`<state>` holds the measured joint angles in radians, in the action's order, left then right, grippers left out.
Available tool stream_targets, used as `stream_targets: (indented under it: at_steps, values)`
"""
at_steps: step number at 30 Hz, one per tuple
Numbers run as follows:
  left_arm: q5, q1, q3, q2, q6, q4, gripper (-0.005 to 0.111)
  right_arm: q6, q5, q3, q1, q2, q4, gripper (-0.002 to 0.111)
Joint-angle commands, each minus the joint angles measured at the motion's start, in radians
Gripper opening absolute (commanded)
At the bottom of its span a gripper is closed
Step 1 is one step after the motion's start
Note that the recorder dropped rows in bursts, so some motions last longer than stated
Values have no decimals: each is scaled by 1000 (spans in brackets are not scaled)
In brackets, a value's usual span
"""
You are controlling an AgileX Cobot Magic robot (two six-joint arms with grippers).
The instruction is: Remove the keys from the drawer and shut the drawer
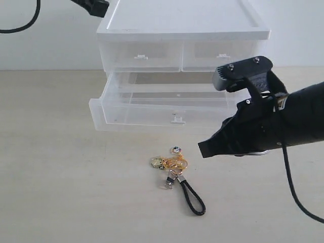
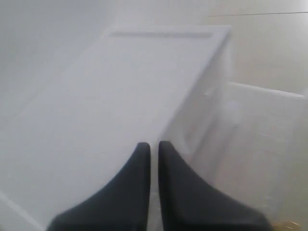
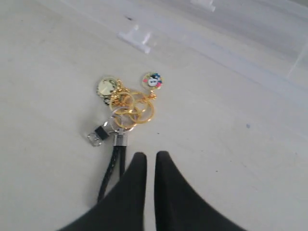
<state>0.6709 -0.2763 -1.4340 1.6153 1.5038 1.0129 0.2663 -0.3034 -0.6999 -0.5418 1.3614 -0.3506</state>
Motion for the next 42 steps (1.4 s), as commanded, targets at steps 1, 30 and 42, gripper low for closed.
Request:
stream_targets:
  at_steps: [1, 30, 42]
  values:
    - [312, 1, 2, -14, -115, -100, 4, -24, 90, 39, 78, -2, 11, 0]
    - [-256, -4, 377, 223, 83, 53, 4, -23, 492, -12, 104, 267, -5, 0]
    - [-255, -4, 276, 283, 114, 151, 4, -21, 460, -121, 104, 322, -5, 0]
